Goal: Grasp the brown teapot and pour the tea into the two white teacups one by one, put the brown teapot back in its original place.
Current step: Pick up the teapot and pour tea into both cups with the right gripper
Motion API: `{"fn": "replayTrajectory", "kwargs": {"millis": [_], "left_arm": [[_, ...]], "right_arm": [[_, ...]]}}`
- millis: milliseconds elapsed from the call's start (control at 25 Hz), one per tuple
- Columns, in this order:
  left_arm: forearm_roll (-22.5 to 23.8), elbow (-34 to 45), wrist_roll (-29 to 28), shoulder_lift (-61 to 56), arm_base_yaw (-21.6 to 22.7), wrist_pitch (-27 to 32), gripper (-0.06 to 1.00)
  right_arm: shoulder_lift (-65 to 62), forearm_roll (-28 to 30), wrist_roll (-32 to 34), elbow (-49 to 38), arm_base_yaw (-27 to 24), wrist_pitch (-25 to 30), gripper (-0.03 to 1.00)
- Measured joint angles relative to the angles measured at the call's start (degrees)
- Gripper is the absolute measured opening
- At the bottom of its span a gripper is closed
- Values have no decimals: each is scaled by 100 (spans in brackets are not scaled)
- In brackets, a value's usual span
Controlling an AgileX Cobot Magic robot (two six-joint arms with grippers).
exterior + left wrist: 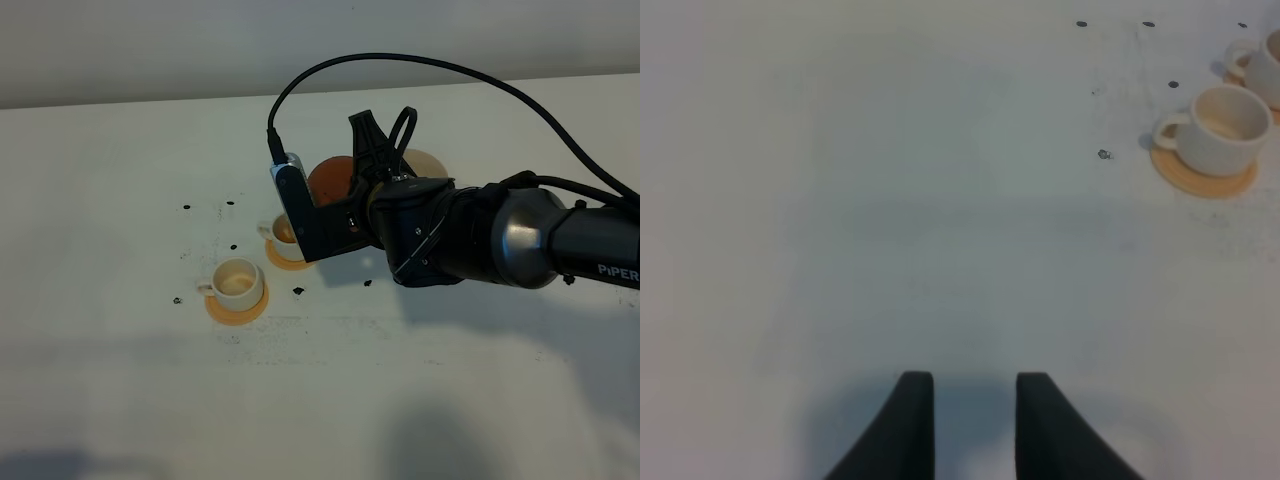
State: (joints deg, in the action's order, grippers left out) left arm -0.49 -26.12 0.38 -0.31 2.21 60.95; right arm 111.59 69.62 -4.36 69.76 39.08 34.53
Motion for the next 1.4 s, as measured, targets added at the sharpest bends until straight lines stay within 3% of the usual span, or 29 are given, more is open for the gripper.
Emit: {"fn": "replayTrajectory", "kwargs": {"millis": [360,1400], "left_arm": [[0,0,0,0,0,0,22],[0,0,5,0,0,0,22]], "right_arm": [[0,278,-4,0,0,41,9],[0,349,-14,117,0,232,9]]}}
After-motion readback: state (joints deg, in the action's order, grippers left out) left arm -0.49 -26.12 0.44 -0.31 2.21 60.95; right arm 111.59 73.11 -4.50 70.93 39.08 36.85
